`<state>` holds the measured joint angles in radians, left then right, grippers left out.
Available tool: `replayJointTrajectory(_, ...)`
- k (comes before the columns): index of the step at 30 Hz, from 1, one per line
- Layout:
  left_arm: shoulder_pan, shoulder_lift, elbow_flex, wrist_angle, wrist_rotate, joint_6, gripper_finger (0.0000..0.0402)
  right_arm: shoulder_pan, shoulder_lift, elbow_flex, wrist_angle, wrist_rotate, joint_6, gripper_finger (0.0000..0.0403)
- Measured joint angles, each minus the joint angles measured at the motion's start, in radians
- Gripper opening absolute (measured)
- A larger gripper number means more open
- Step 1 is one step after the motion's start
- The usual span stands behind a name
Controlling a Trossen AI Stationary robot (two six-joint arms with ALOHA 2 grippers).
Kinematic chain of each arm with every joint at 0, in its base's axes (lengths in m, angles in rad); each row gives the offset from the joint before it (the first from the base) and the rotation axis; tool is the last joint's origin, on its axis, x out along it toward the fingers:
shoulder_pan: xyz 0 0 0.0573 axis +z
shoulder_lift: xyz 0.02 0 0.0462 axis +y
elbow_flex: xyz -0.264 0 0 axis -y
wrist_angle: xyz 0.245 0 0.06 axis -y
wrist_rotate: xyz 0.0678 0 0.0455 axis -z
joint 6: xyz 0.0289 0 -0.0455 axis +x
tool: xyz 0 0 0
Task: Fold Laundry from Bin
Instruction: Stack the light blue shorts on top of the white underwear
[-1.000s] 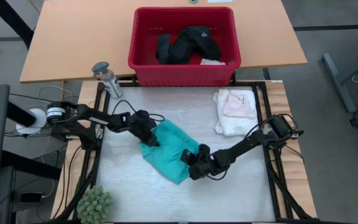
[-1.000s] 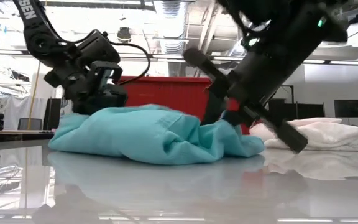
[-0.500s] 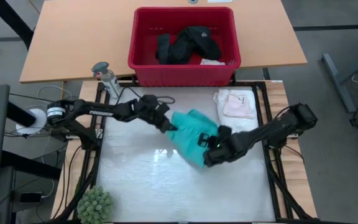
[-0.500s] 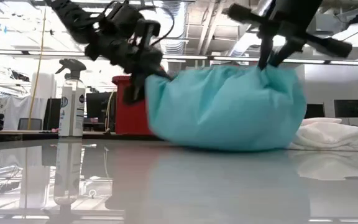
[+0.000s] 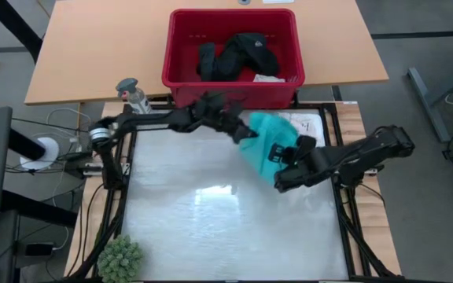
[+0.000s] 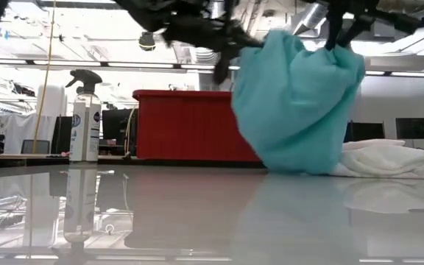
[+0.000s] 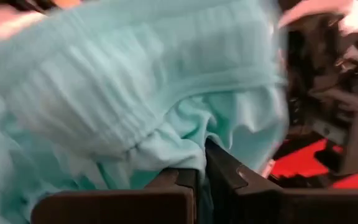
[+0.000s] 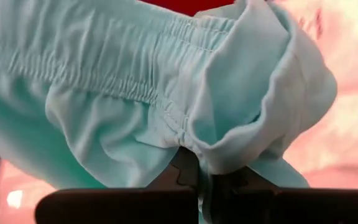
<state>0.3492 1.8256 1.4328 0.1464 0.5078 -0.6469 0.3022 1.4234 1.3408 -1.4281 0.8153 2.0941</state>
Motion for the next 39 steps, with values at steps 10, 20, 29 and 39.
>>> replayJointTrajectory(10, 0.015, 0.260, 0.636, -0.313, 0.057, 0.144, 0.0000, -0.104, -0.076, 0.174, -0.143, 0.130, -0.207, 0.0031)
replayJointTrajectory(20, 0.062, 0.464, 0.896, -0.279, 0.222, 0.230, 0.0000, -0.271, -0.141, 0.152, -0.145, 0.154, -0.458, 0.0031)
replayJointTrajectory(29, 0.097, 0.611, 0.896, -0.031, 0.326, 0.168, 0.0000, -0.423, -0.224, 0.022, -0.142, 0.125, -0.634, 0.0031)
replayJointTrajectory(39, 0.123, 0.616, 0.888, -0.257, 0.251, 0.334, 0.0000, -0.450, -0.283, -0.226, -0.144, -0.021, -0.507, 0.0031)
